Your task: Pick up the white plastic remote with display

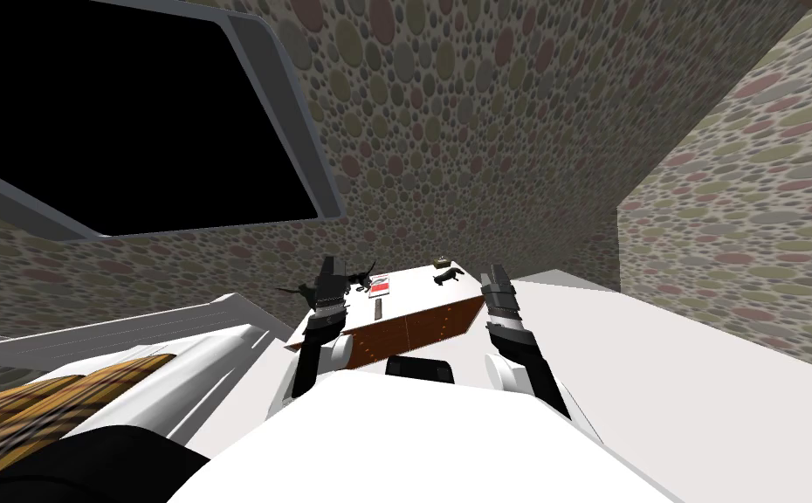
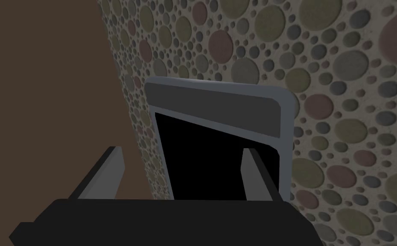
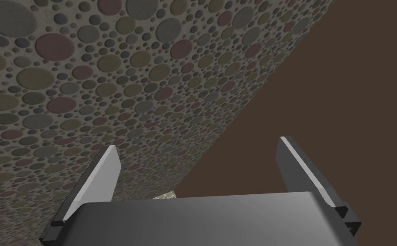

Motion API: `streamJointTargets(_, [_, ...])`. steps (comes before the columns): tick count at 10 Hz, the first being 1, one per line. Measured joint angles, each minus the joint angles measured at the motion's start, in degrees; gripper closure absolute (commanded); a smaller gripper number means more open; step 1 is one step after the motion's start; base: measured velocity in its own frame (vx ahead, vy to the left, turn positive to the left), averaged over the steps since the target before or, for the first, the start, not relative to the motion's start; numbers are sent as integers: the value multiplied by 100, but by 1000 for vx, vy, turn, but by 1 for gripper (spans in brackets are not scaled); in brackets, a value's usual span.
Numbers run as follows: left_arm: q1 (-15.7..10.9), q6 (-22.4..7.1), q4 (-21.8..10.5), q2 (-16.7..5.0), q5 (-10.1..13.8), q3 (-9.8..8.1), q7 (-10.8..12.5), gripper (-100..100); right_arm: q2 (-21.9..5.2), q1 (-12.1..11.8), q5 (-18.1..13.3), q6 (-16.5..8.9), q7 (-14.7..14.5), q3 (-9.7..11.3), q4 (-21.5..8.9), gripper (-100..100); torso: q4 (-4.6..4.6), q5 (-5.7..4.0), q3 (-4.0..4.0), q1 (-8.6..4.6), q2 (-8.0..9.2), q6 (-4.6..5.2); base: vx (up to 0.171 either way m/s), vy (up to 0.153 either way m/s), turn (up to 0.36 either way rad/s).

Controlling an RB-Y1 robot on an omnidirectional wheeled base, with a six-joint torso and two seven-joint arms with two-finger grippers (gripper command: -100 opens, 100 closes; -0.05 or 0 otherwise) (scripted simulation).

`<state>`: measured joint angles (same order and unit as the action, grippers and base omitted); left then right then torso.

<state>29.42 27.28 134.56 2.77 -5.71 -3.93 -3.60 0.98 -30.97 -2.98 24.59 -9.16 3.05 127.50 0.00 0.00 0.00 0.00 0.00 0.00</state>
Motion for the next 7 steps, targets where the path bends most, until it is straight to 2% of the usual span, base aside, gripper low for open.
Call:
streamJointTargets(3, [-90, -191, -107, -469, 87, -37, -69, -100, 0, 0, 0, 0, 0, 0, 0, 0, 1, 0, 4, 0, 6, 0, -19, -6, -18])
streamJointTargets(7, [-251, -618, -276, -1116, 256, -85, -229, -100, 0, 0, 0, 0, 0, 0, 0, 0, 2, 0, 6, -2, 10, 0, -31, -12, -23])
